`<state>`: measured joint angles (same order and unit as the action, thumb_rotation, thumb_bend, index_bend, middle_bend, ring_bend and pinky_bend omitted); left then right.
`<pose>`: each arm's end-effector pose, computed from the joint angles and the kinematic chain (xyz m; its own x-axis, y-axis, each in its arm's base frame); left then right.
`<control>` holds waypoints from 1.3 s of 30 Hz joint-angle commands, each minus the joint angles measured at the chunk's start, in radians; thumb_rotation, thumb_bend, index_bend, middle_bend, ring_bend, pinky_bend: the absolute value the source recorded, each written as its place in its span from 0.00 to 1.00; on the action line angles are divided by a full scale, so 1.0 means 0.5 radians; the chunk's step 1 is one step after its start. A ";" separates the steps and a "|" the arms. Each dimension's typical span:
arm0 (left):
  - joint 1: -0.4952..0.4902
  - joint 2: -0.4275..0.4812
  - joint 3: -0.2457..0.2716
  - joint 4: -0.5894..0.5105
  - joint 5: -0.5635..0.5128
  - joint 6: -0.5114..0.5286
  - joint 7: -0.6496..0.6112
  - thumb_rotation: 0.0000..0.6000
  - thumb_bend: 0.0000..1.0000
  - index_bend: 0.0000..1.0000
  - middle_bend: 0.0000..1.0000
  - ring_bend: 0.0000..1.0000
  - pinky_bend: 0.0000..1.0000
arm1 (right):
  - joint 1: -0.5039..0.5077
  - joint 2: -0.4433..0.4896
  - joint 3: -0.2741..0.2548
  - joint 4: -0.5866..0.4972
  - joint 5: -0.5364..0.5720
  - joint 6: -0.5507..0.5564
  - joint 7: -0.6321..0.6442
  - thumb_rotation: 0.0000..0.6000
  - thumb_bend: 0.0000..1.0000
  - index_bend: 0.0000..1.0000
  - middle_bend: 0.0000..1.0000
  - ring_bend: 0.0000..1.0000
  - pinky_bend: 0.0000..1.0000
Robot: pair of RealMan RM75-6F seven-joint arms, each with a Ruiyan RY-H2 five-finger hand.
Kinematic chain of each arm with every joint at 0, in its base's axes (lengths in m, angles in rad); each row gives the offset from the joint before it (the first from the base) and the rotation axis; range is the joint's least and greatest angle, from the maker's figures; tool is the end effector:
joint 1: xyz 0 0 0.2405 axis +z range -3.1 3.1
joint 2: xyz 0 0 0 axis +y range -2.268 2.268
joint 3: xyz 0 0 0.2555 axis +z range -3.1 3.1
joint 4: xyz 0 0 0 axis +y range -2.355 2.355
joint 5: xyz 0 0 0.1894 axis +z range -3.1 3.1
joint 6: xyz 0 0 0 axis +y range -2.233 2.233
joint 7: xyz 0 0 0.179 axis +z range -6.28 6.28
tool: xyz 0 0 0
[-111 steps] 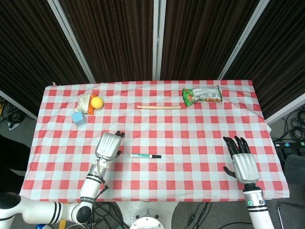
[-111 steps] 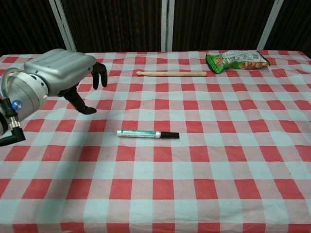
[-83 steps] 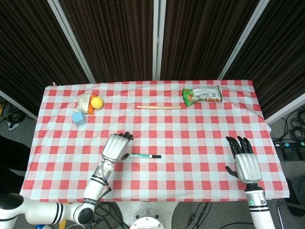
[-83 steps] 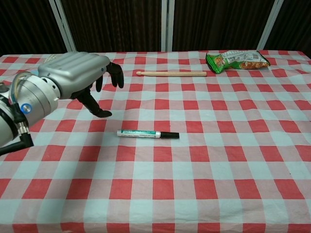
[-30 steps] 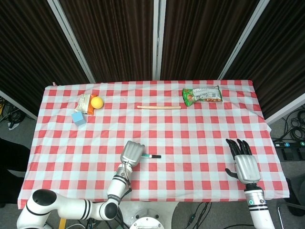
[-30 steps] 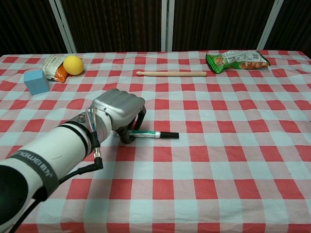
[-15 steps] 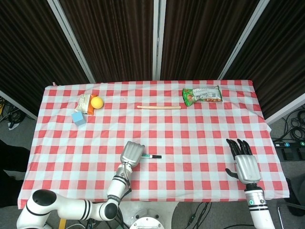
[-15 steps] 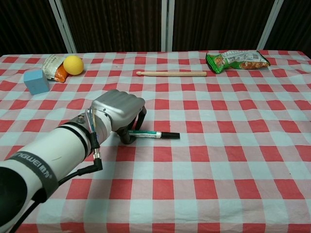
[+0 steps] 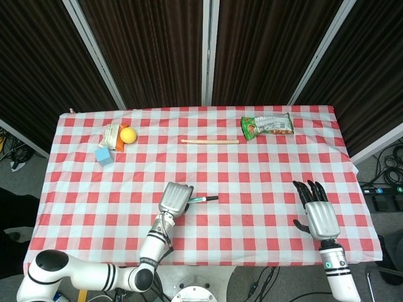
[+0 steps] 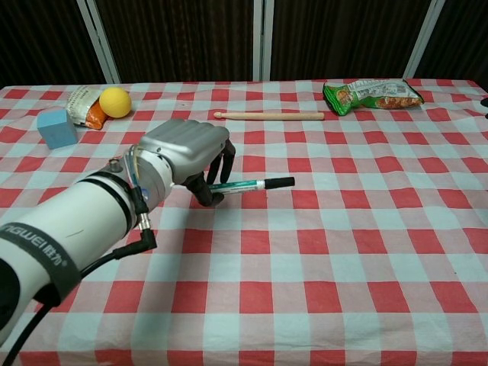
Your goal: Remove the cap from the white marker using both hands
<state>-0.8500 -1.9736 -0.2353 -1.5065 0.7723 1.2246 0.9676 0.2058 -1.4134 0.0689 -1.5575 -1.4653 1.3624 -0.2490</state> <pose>-0.0560 0.3223 -0.1043 0.5556 0.2564 0.7909 0.8188 -0.3340 -0.4669 -0.2618 -0.2481 0.0729 0.4084 -0.0779 0.9095 -0.9095 -0.1197 0.3981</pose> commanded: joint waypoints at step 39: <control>-0.261 0.068 -0.167 -0.173 -0.182 0.153 0.263 1.00 0.44 0.56 0.56 0.87 0.85 | 0.719 -0.810 0.304 0.337 0.178 -0.378 -0.467 1.00 0.17 0.46 0.42 0.17 0.18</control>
<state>-0.9804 -1.9398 -0.3188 -1.5927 0.6812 1.3009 1.0990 0.5607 -1.8111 0.2209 -1.3984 -1.3804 1.1745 -0.4869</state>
